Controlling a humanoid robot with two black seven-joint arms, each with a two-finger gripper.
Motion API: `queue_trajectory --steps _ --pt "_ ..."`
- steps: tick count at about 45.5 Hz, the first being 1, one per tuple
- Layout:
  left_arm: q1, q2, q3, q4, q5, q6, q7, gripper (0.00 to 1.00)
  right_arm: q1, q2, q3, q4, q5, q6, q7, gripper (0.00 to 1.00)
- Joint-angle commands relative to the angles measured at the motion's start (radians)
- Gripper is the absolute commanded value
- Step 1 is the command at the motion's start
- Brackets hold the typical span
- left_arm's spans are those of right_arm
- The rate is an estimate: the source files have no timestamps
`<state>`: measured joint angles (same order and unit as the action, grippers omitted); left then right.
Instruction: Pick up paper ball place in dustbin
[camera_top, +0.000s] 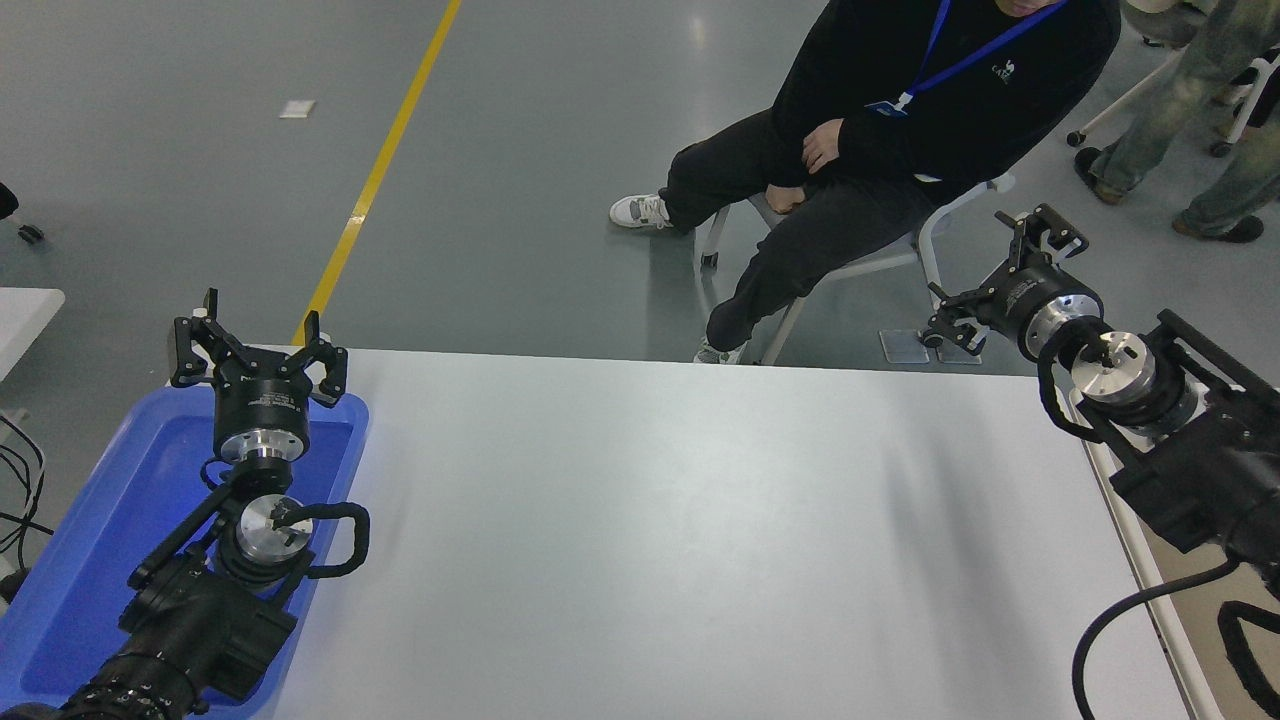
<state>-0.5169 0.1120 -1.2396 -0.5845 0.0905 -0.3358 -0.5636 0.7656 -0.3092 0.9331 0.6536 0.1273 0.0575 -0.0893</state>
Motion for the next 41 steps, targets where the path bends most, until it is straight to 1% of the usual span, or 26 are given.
queue_trajectory --steps 1,15,34,41 --pt "0.0 0.0 0.0 0.0 0.0 0.0 -0.001 0.99 -0.052 0.059 0.021 0.004 0.067 0.077 0.0 1.0" --pt "0.0 0.0 0.0 0.0 0.0 0.0 -0.001 0.99 -0.118 0.093 0.07 -0.011 0.081 0.169 0.008 1.0" --pt "0.0 0.0 0.0 0.0 0.0 0.0 -0.001 0.99 -0.143 0.102 0.102 -0.031 0.081 0.177 0.01 1.0" --pt "0.0 0.0 0.0 0.0 0.0 0.0 0.001 0.99 -0.157 0.102 0.101 -0.058 0.08 0.208 0.01 1.0"
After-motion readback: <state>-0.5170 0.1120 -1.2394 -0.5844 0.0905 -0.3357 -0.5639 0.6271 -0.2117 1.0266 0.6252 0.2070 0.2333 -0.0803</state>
